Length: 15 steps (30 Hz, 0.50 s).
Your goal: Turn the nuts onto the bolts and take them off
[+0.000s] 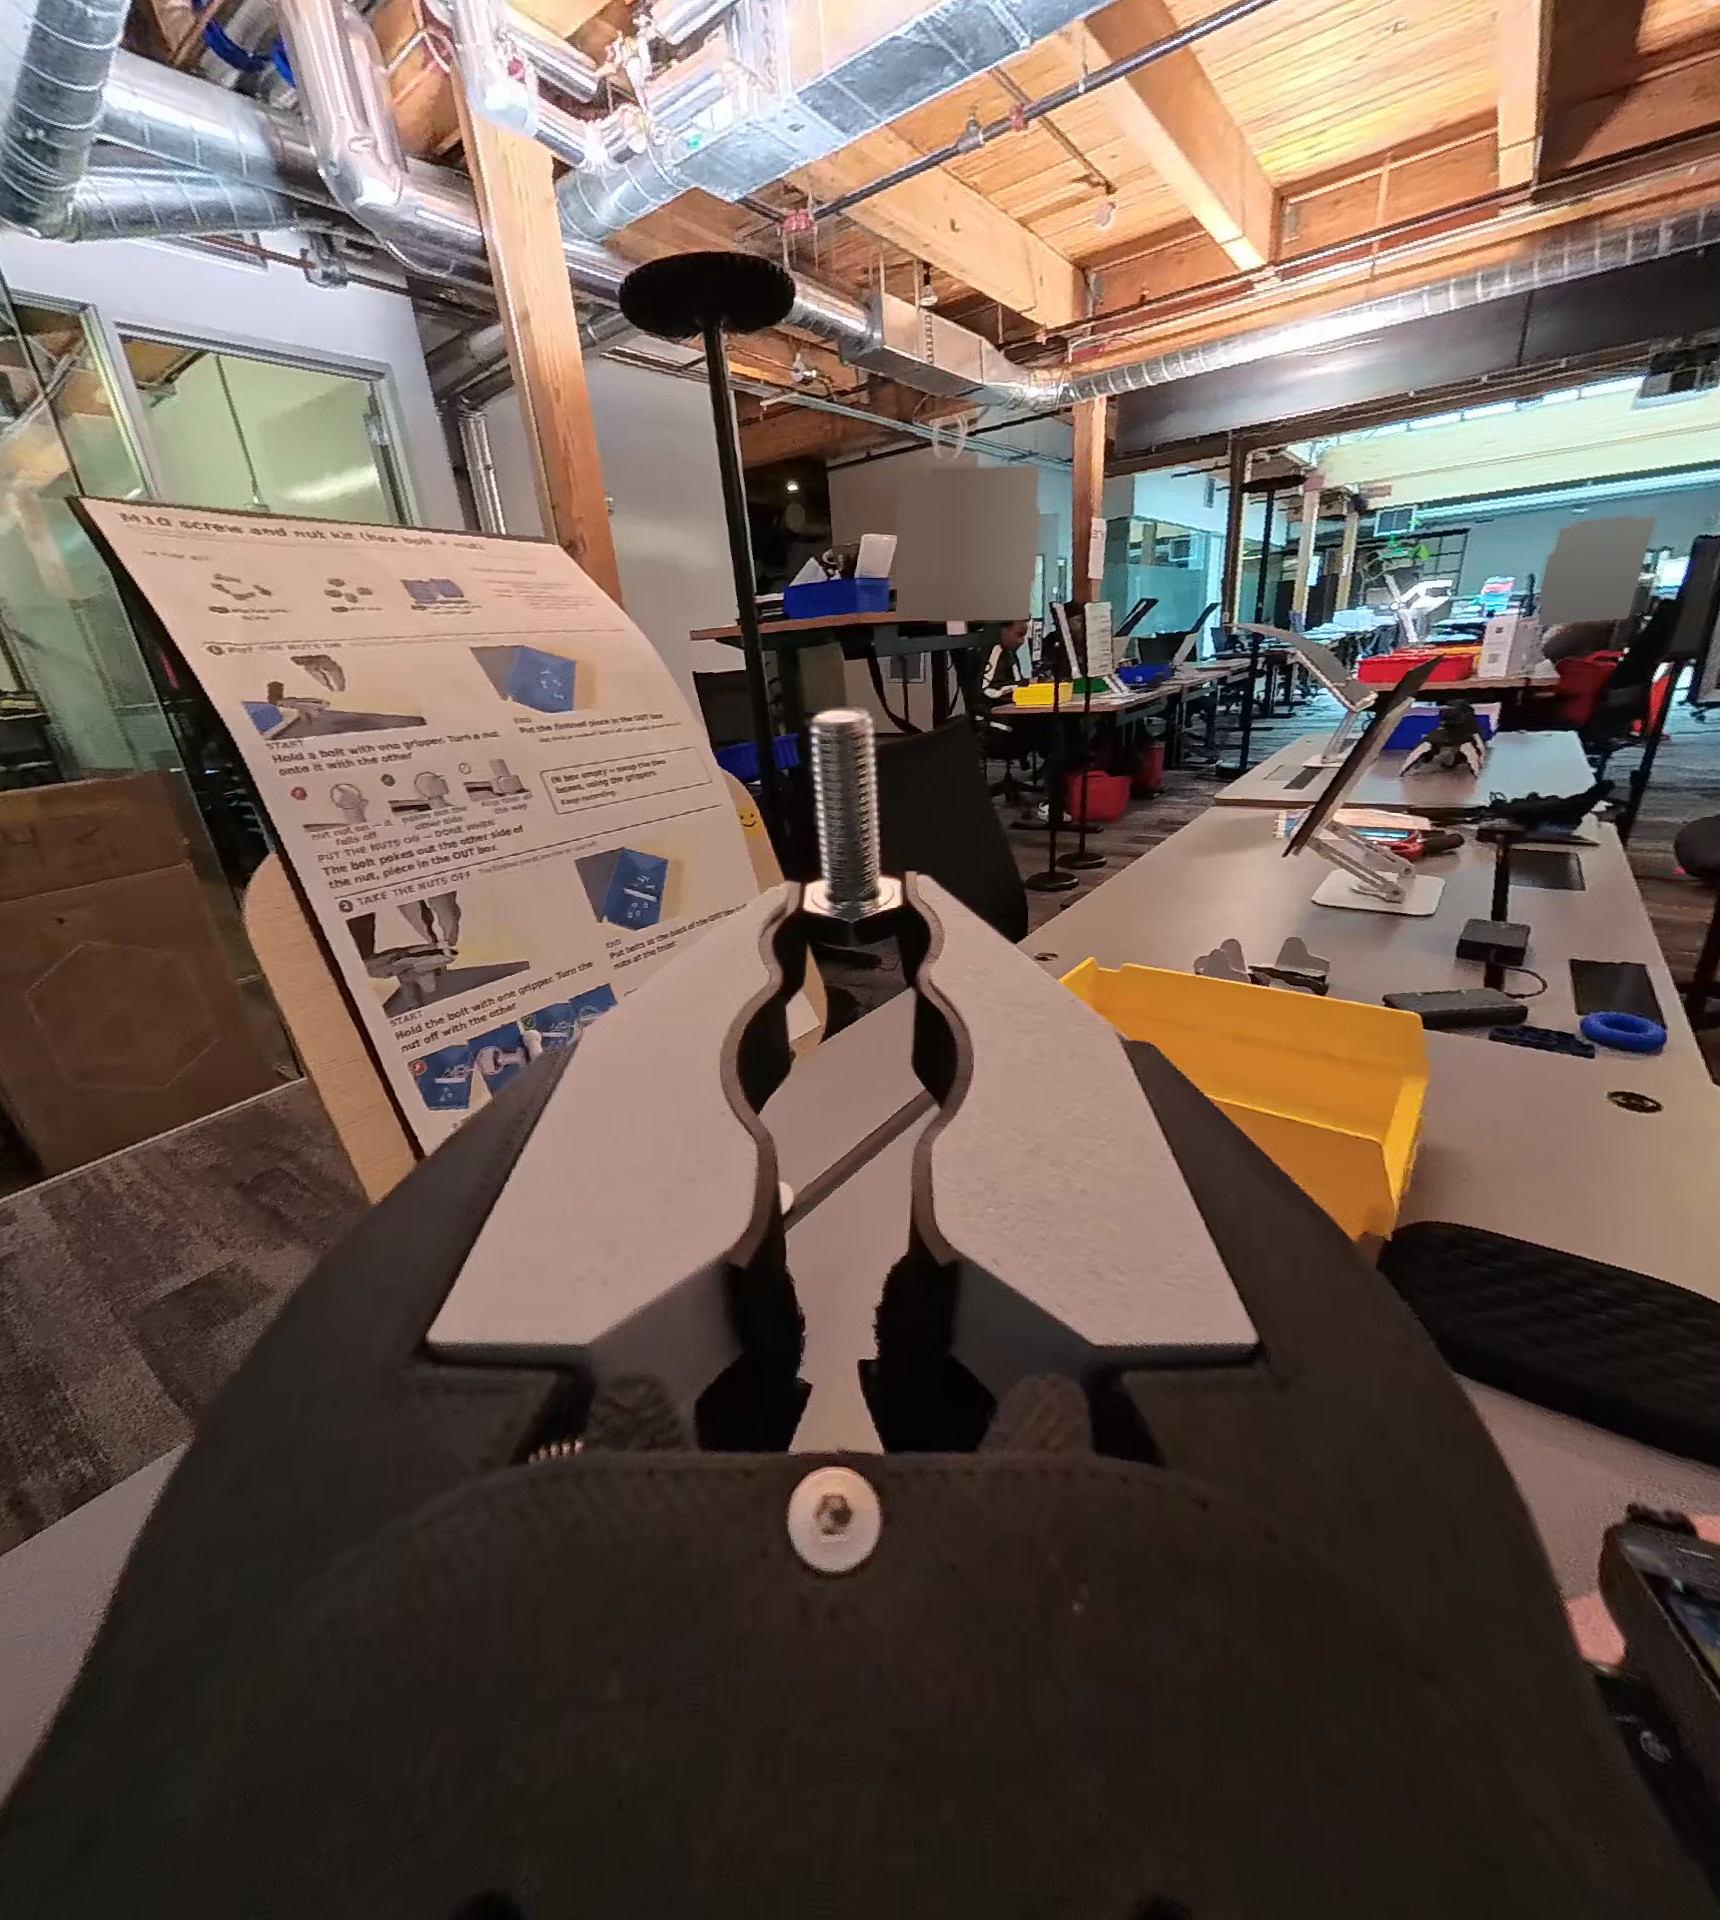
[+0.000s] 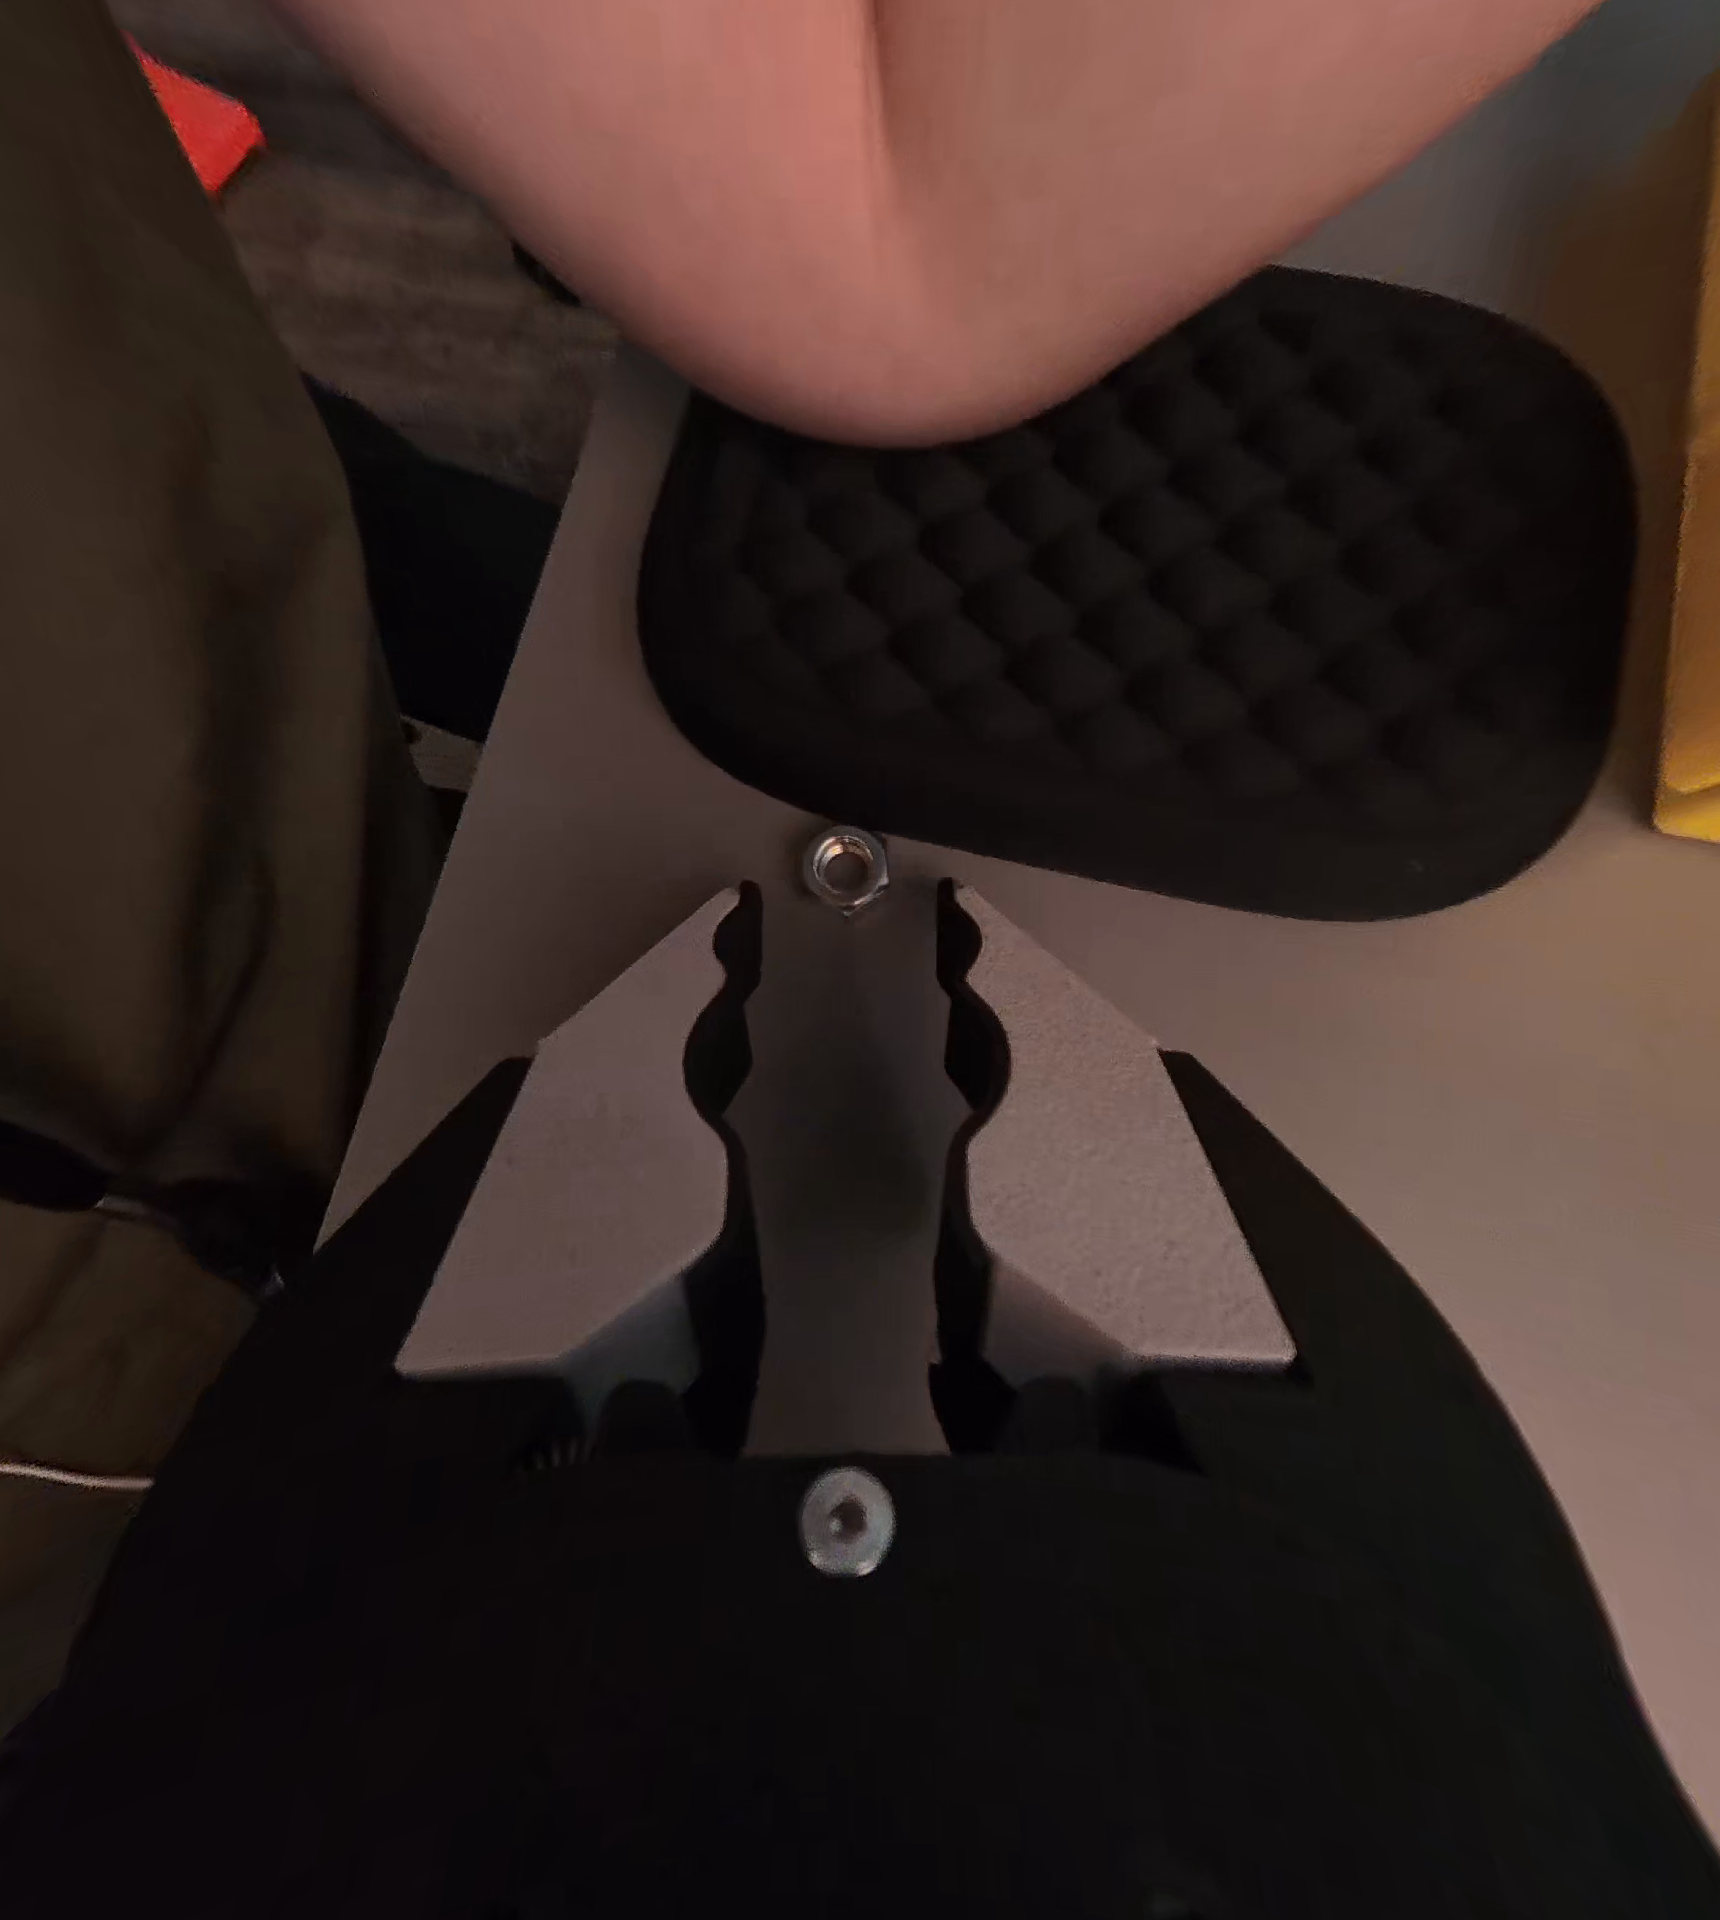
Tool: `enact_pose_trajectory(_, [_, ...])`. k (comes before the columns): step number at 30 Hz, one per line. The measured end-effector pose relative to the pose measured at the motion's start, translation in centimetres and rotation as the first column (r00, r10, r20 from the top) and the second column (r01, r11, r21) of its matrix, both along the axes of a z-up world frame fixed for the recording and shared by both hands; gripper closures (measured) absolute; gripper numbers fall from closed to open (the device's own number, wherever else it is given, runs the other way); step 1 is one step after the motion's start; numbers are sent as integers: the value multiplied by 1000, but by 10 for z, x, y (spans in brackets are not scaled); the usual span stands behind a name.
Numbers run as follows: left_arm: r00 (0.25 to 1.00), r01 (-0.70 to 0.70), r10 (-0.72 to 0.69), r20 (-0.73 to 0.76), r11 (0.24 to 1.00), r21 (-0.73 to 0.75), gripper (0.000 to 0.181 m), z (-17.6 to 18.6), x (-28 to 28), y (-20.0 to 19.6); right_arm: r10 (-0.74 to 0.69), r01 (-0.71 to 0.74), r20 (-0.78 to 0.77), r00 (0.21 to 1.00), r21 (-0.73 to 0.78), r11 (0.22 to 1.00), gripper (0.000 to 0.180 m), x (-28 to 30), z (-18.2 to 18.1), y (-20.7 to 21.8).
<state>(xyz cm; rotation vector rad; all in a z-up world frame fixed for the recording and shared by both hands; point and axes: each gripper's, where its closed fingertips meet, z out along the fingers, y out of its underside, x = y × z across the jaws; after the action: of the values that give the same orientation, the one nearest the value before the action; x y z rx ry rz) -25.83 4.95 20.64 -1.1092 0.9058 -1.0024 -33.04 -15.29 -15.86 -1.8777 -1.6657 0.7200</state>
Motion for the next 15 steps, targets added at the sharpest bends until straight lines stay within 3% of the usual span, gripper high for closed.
enact_pose_trajectory(10, [998,64,-64,12,998,-13,165,3,-7,-10,132,-143,297,946,16,990,160,-3,-4,2])
enact_pose_trajectory(15, [987,156,-155,38,987,-31,165,7,-5,-20,193,-208,372,908,2,978,163,-7,-4,1])
